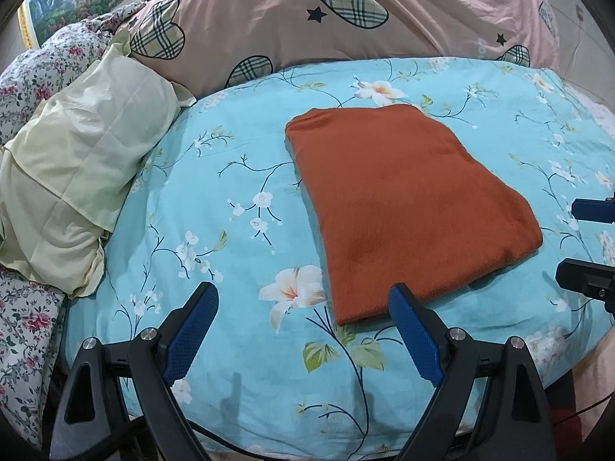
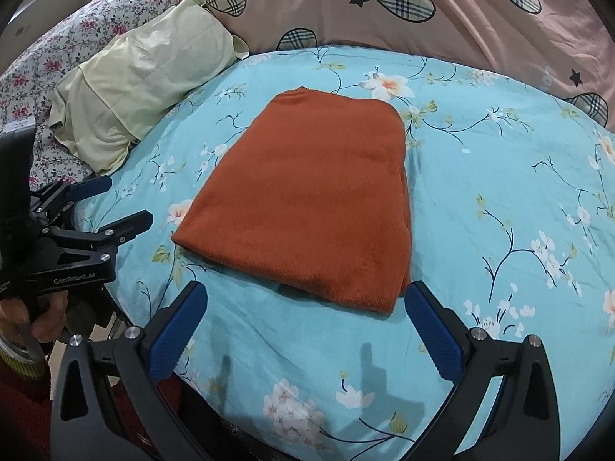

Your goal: Fold small clothes

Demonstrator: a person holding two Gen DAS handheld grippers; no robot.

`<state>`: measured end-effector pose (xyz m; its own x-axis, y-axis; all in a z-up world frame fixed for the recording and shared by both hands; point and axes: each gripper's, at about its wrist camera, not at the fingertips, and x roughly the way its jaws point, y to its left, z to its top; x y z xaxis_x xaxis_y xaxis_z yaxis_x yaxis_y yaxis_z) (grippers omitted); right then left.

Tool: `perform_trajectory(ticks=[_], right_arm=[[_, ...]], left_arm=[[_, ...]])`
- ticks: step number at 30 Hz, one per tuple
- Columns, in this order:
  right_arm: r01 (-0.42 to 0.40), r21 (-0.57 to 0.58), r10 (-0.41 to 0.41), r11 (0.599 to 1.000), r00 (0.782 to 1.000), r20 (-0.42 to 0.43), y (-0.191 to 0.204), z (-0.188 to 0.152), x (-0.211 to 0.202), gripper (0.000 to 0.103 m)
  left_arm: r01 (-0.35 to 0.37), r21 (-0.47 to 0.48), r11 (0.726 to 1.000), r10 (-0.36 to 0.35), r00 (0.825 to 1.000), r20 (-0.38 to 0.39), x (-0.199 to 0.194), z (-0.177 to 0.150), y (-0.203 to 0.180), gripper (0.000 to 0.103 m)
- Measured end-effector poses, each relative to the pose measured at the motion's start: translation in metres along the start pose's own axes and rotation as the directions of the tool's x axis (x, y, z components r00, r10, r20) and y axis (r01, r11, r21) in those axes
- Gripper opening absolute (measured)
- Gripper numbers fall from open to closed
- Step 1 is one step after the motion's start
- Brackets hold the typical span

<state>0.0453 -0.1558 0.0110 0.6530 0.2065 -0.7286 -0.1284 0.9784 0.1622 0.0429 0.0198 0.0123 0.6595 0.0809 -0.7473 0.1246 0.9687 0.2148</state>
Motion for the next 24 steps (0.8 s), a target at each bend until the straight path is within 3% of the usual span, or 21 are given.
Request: perform_trajectory(ticks=[24], right_arm=[[0.004, -0.008, -0.004, 1.0, 1.0, 0.001, -0.009, 0.014, -0.004, 0.102]], left_arm=[[0.001, 0.006, 1.0, -0.001, 1.0, 0.008, 0.002, 0.011, 0.001, 0.091]])
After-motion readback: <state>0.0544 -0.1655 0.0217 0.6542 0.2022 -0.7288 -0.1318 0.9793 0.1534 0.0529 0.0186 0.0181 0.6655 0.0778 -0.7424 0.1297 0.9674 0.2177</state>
